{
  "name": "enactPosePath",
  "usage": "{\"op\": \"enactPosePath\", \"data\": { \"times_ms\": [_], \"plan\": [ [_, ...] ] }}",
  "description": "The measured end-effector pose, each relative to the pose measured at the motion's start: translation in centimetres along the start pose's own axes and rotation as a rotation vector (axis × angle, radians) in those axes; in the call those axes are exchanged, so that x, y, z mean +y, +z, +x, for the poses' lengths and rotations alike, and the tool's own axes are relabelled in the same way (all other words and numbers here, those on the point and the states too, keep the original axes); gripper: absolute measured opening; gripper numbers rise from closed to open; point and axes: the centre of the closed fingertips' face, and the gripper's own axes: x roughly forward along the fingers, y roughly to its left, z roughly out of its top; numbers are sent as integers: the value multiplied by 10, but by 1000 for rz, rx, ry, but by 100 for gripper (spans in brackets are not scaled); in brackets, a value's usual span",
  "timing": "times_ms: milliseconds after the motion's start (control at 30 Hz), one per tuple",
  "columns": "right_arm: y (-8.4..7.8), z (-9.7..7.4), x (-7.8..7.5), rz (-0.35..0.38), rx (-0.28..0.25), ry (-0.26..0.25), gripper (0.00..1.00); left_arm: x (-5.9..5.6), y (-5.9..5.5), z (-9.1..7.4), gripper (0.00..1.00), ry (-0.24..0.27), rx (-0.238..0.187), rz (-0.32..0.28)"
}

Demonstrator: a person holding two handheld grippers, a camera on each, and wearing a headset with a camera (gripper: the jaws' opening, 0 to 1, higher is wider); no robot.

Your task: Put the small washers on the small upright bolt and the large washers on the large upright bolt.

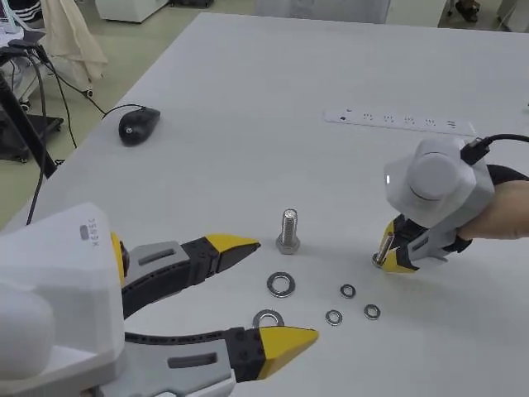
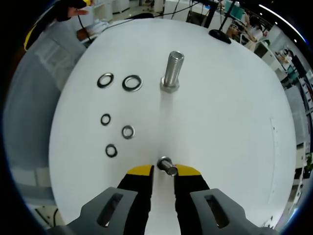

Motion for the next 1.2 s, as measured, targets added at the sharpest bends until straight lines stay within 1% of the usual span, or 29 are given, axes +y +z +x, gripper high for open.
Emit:
{"op": "enactPosePath", "data": {
  "times_ms": [100,167,200,267,367,433,600,767,867,1067,1200],
  "plan": [
    [-3,-5,1,7,-1,-5,17,-1,1,0,54,1,0,3],
    [-8,-8,2,17,13,-12,18,-2,1,-1,54,1,-1,5],
    [-9,-11,3,23,9,-16,18,-3,2,-1,54,-1,-1,6],
    [-11,-14,10,56,-2,-1,18,-6,4,-2,54,-6,3,14],
    [-14,-17,16,54,-3,-12,18,-8,6,-4,54,-9,2,26],
    [-16,-17,21,67,-5,-5,18,-10,8,-5,54,-9,-1,30],
    [-11,-23,42,76,-23,-6,18,-20,14,-7,54,-24,-9,56],
    [-8,-30,57,93,-40,-22,17,-28,16,-10,54,-40,-16,71],
    [-7,-35,64,104,-51,-34,17,-33,18,-13,54,-50,-17,84],
    [-3,-44,79,115,-67,-56,17,-42,24,-20,54,-63,-33,105],
    [-3,-49,86,122,-81,-72,17,-48,24,-21,54,-75,-28,115]
  ]
}}
